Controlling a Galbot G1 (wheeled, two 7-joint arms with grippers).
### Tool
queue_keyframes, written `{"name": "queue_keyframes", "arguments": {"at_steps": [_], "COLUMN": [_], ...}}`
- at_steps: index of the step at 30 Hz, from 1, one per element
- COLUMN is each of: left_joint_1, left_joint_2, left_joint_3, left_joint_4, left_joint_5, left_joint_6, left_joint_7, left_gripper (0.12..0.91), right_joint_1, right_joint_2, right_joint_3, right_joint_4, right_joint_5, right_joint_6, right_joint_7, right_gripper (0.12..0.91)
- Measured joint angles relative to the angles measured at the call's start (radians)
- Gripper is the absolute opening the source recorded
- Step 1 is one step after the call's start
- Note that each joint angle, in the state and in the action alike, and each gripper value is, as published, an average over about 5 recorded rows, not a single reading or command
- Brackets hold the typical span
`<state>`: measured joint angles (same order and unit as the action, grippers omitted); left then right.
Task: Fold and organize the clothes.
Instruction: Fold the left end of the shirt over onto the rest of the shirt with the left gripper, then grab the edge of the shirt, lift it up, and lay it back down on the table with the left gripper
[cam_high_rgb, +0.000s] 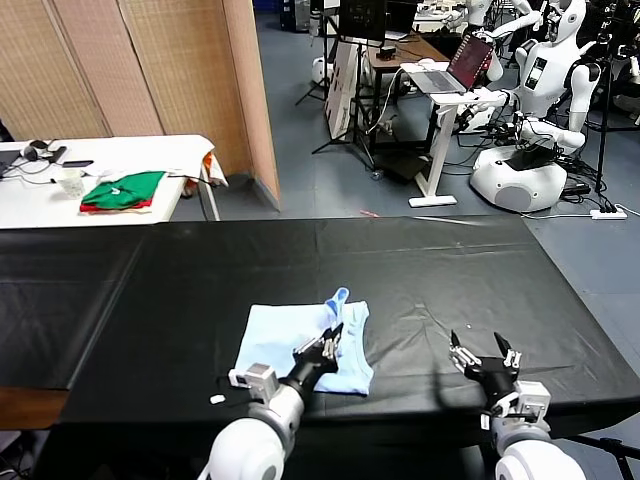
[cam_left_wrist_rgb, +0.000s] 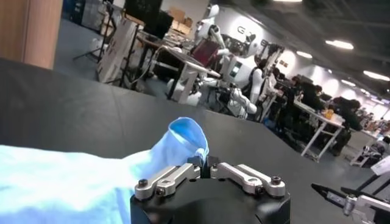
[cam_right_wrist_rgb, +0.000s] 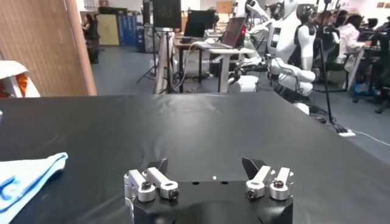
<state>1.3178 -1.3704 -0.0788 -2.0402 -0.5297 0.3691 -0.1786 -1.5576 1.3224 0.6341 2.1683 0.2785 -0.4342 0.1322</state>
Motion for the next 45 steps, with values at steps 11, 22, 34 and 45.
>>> {"name": "queue_keyframes", "arguments": {"at_steps": [11, 22, 34, 45], "left_joint_1": [0.014, 0.026, 0.107, 0.138], "left_joint_2": [-0.044, 0.123, 0.174, 0.163], "left_joint_3": [-0.010, -0.195, -0.322, -0.346], "left_joint_4": [-0.029, -0.096, -0.098, -0.094], "left_joint_5": [-0.084, 0.037, 0.144, 0.165], "left_joint_6": [0.019, -0.031, -0.053, -0.063], "left_joint_7": [-0.024, 0.000, -0.001, -0.003], "left_gripper": [0.852, 0.907, 0.907, 0.907], "right_joint_1": [0.033, 0.140, 0.320, 0.425], "right_joint_2": [-0.067, -0.205, -0.358, -0.350], "right_joint_3": [-0.096, -0.339, -0.610, -0.718], "right_joint_4": [0.010, 0.016, -0.024, -0.071], "right_joint_5": [0.027, -0.044, -0.128, -0.125], "right_joint_6": [-0.012, 0.031, 0.057, 0.026], "right_joint_7": [-0.023, -0.162, -0.238, -0.219], "right_gripper": [0.907, 0.907, 0.907, 0.679]}}
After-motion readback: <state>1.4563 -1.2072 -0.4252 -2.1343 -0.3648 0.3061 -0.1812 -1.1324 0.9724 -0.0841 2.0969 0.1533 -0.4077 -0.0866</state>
